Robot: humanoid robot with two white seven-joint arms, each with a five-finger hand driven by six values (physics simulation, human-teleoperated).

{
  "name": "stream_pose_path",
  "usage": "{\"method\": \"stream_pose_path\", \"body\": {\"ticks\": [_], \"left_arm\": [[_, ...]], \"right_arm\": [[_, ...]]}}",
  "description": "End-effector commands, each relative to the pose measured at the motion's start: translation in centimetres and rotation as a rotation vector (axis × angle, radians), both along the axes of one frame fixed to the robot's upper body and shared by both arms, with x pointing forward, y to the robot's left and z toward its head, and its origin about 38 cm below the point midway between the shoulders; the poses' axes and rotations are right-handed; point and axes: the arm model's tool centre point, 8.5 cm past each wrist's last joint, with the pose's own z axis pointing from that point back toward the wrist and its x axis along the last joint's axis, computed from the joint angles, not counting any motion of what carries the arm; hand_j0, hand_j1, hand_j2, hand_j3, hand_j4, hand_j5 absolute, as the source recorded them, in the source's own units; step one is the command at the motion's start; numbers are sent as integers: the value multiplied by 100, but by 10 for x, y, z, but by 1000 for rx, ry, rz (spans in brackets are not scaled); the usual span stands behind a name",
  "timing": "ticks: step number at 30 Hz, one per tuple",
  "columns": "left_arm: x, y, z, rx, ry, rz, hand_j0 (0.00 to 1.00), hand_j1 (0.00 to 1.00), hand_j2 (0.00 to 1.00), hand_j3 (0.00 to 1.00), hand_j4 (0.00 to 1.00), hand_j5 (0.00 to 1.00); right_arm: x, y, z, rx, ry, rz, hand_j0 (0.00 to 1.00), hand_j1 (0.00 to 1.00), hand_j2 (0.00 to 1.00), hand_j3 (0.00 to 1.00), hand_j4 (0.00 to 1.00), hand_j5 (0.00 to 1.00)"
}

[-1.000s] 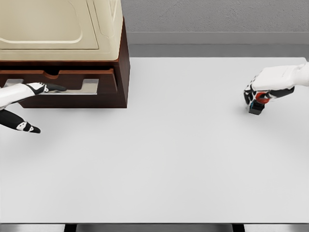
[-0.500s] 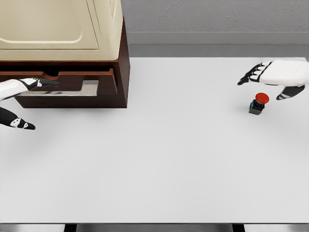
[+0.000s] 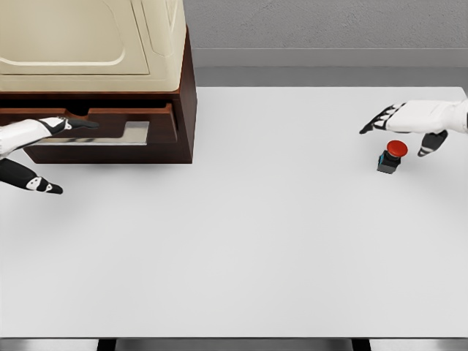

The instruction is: Open the cabinet drawer with left arm, and place a switch into the drawer with right arm

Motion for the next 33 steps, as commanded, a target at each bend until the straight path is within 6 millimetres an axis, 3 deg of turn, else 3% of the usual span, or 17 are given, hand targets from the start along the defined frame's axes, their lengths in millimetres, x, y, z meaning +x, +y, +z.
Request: {"method": "stream_pose_path", "body": {"ticks": [1, 7, 18, 20, 21, 24, 25, 26, 33], "left_arm": [[0, 0, -2, -7, 7, 3, 100, 100, 100, 100, 100, 100], [0, 0, -5, -8, 14, 5, 100, 100, 100, 100, 100, 100], [1, 8, -9, -1, 26, 29, 100, 100, 100, 100, 100, 100], [0, 8, -11, -2, 30, 27, 100, 100, 100, 100, 100, 100], [0, 8, -11, 0, 33, 28, 100, 100, 100, 100, 100, 100], [-2, 7, -15, 0, 42, 24, 100, 100, 100, 100, 100, 100], [-3, 6, -15, 0, 44, 22, 100, 100, 100, 100, 100, 100], [-3, 6, -15, -1, 45, 21, 100, 100, 100, 100, 100, 100], [-6, 4, -14, 2, 47, 9, 100, 100, 100, 100, 100, 100]], "right_arm": [[4, 3, -1, 1, -1, -1, 100, 100, 100, 100, 100, 100], [6, 10, -14, -9, 24, 2, 100, 100, 100, 100, 100, 100], [2, 3, -26, -43, 69, -14, 100, 100, 100, 100, 100, 100], [2, 4, -27, -61, 67, -5, 96, 96, 96, 96, 96, 96], [2, 2, -28, -67, 68, -8, 81, 81, 81, 81, 81, 81], [2, -1, -28, -86, 72, -11, 60, 60, 60, 60, 60, 60], [2, 0, -29, -85, 74, -10, 58, 58, 58, 58, 58, 58], [2, 0, -29, -86, 75, -10, 46, 46, 46, 46, 46, 46], [2, 2, -30, -90, 80, -3, 42, 42, 42, 42, 42, 42]]}}
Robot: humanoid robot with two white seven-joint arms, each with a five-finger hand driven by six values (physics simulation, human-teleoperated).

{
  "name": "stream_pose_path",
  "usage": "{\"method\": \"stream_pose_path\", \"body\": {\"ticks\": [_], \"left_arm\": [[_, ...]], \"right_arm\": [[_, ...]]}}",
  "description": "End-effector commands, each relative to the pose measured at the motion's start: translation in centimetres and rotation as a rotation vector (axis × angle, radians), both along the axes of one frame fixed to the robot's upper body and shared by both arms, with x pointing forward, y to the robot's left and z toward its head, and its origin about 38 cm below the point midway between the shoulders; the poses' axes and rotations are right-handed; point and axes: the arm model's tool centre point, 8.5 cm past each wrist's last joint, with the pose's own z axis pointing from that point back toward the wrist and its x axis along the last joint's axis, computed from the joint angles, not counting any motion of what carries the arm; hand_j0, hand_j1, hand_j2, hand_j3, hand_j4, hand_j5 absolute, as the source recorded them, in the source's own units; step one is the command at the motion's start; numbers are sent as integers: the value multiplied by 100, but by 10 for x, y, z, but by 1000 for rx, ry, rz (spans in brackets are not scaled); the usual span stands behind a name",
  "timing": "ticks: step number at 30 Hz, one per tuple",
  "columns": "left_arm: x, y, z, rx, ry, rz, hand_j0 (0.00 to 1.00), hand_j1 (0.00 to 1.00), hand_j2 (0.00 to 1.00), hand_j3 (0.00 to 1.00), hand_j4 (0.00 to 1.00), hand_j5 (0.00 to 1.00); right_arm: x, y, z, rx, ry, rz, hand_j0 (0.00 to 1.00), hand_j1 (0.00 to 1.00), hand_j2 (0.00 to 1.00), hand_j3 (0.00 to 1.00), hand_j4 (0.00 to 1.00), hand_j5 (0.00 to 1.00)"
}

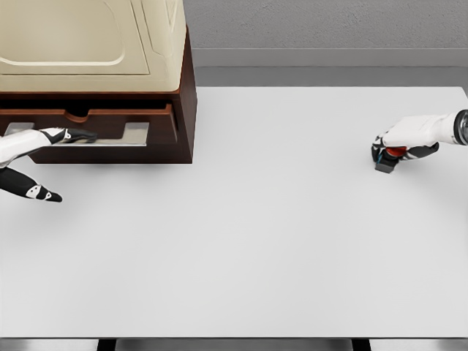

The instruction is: Open the cabinet drawer with left arm, and place a switch into the drawer with right arm

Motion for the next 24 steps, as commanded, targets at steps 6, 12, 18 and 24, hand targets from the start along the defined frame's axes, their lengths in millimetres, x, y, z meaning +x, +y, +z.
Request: {"method": "stream_pose_path", "body": {"ticks": [6, 12, 18, 24], "left_arm": [[-4, -8, 2, -7, -2, -32, 100, 100, 100, 100, 100, 100], [-6, -8, 6, -3, -4, -35, 100, 100, 100, 100, 100, 100], [-10, -7, 7, 4, 2, -38, 100, 100, 100, 100, 100, 100], [-13, -10, 11, 6, 0, -54, 100, 100, 100, 100, 100, 100]], "right_arm": [[-2, 25, 8, 32, -9, 67, 42, 42, 42, 42, 42, 42], [-3, 54, 29, 97, -55, 144, 43, 43, 43, 43, 43, 43], [-3, 72, 48, 166, -105, 182, 43, 43, 43, 43, 43, 43], [-4, 81, 55, 239, -101, 182, 43, 43, 43, 43, 43, 43]]}}
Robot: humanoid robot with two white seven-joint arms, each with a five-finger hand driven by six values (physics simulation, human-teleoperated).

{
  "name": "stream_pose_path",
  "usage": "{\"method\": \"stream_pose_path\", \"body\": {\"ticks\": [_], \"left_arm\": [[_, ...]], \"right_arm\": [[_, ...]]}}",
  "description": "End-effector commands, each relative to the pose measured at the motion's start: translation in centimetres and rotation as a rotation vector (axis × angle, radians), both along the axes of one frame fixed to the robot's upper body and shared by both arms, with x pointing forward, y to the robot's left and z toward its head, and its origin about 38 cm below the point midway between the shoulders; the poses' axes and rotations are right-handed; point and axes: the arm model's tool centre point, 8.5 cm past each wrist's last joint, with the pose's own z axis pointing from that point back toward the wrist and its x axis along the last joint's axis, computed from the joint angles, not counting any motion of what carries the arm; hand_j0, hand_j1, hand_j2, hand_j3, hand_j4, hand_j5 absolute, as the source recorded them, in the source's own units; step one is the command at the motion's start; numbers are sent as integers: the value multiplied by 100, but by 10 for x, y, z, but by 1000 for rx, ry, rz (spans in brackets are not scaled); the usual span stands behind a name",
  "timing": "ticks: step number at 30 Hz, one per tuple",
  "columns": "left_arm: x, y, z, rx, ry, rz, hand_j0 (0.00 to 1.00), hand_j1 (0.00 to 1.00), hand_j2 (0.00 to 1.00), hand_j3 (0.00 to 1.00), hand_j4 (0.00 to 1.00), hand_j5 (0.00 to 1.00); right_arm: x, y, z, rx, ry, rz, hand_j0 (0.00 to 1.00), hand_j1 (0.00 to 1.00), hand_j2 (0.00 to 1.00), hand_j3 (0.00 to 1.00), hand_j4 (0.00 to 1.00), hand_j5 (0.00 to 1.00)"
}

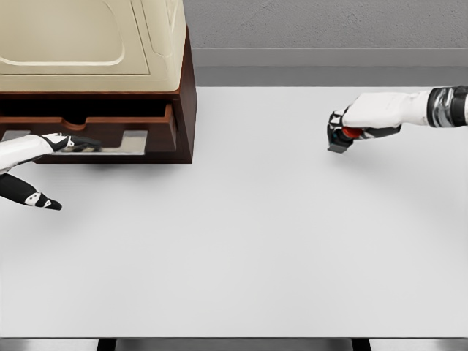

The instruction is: Open the cabinet drawer with left arm, and place a switch into the drawer with right arm

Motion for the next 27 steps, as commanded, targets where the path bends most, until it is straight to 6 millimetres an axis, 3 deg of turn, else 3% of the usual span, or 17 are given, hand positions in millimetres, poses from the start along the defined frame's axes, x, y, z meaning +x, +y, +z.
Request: {"method": "stream_pose_path", "body": {"ticks": [1, 18, 27], "left_arm": [[-2, -2, 2, -12, 2, -7, 100, 100, 100, 100, 100, 100], [-12, 0, 5, -4, 25, -14, 100, 100, 100, 100, 100, 100], [-19, 5, 11, 8, 37, -7, 100, 100, 100, 100, 100, 100]], "right_arm": [[0, 6, 4, 36, 3, 7, 43, 43, 43, 43, 43, 43], [-4, 69, 52, 143, -61, 157, 42, 42, 42, 42, 42, 42], [-3, 92, 71, 180, -79, 203, 42, 42, 42, 42, 42, 42]]}}
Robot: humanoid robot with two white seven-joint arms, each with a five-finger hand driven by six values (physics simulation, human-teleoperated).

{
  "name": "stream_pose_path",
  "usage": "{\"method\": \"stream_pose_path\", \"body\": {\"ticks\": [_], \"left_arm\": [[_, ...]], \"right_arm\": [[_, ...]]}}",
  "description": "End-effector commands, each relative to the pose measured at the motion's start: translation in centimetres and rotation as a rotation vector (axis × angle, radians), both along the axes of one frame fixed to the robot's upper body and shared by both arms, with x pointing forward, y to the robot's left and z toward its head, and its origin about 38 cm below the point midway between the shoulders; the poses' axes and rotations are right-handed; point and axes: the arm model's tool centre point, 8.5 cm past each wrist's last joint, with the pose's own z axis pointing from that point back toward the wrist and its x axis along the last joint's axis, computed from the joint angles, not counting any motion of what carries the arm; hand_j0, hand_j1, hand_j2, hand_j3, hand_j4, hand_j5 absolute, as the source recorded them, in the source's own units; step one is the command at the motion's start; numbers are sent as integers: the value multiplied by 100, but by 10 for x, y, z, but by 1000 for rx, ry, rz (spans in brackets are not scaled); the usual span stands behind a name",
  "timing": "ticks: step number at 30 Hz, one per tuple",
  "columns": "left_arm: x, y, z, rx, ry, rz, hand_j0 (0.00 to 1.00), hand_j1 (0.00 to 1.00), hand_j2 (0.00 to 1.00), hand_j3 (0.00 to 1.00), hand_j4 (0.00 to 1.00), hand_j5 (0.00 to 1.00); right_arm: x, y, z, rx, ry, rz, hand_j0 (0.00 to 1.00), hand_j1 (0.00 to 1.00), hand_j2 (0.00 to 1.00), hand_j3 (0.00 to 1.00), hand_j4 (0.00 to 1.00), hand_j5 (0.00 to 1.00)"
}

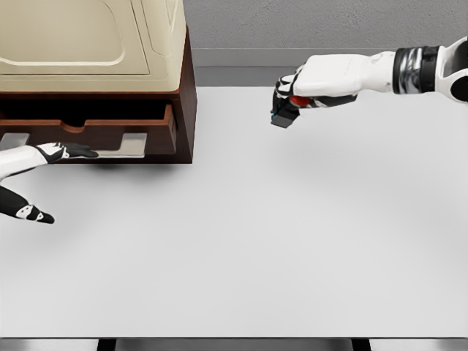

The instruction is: Open the cabinet drawer with left arm, and place a switch into the drawer with right arm

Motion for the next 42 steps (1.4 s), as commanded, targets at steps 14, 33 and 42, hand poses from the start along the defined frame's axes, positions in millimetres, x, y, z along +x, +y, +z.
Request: {"method": "stream_pose_path", "body": {"ticks": [14, 33, 42], "left_arm": [[-3, 4, 9, -3, 2, 12, 100, 100, 100, 100, 100, 100], [1, 19, 21, -2, -21, 62, 100, 100, 100, 100, 100, 100], [9, 9, 5, -42, -14, 50, 100, 100, 100, 100, 100, 100]], "right_arm": [[0, 35, 20, 58, -10, 66, 42, 42, 42, 42, 42, 42], [-14, 88, 52, 123, -49, 196, 42, 42, 42, 42, 42, 42], [-14, 89, 55, 124, -55, 200, 42, 42, 42, 42, 42, 42]]}}
